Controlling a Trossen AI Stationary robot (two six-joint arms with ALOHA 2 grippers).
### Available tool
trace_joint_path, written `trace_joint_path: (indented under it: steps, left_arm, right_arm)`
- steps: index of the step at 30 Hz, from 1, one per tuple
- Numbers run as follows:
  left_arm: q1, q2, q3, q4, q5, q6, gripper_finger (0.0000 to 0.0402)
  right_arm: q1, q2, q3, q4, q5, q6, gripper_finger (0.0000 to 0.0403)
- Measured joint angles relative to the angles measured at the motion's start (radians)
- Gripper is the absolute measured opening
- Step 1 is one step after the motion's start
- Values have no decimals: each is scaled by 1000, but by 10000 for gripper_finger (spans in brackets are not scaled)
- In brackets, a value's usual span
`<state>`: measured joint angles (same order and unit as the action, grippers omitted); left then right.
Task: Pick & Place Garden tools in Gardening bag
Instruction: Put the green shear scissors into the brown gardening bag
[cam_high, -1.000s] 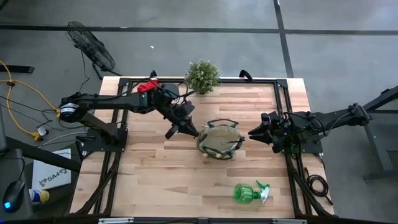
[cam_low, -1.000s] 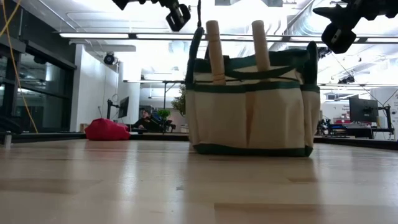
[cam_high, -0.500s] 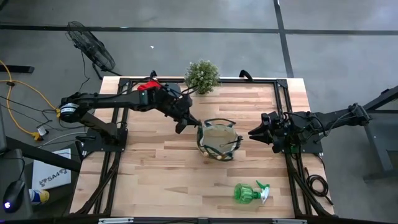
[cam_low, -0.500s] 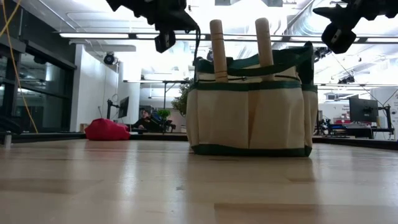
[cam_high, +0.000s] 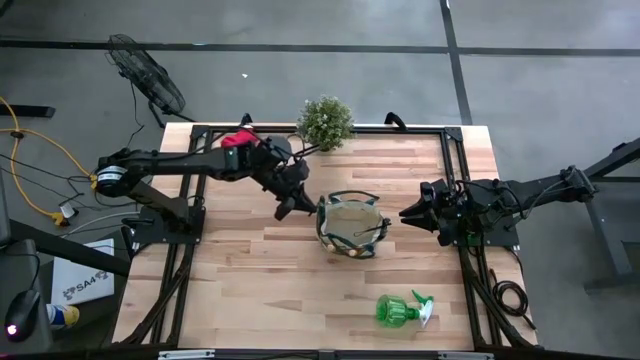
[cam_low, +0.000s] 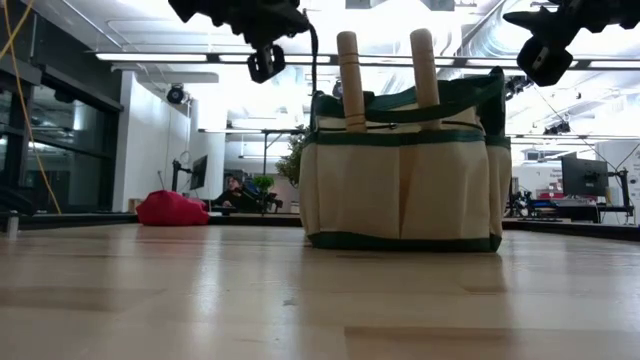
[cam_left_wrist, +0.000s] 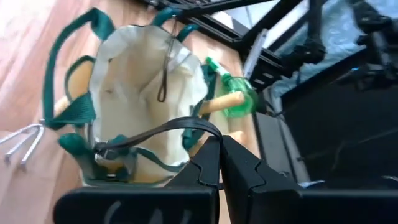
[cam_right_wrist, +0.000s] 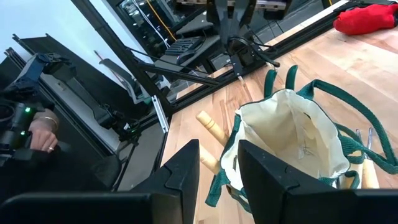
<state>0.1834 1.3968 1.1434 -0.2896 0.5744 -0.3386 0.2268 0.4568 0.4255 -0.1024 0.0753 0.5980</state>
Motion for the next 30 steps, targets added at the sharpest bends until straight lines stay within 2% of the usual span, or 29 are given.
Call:
trace_joint_path:
  steps: [4,18,24,30]
  left_arm:
    - [-1,0,-10,4,63,0,0]
    - [-1,0,-13,3,84,-6,8]
    - [-1,0,-13,3,53,-2,46]
    - [-1,0,-13,5,52,0,117]
  right_arm:
    - [0,0,0,0,0,0,103]
    - [0,0,0,0,0,0,103]
    - [0,0,0,0,0,0,103]
    - [0,0,0,0,0,0,103]
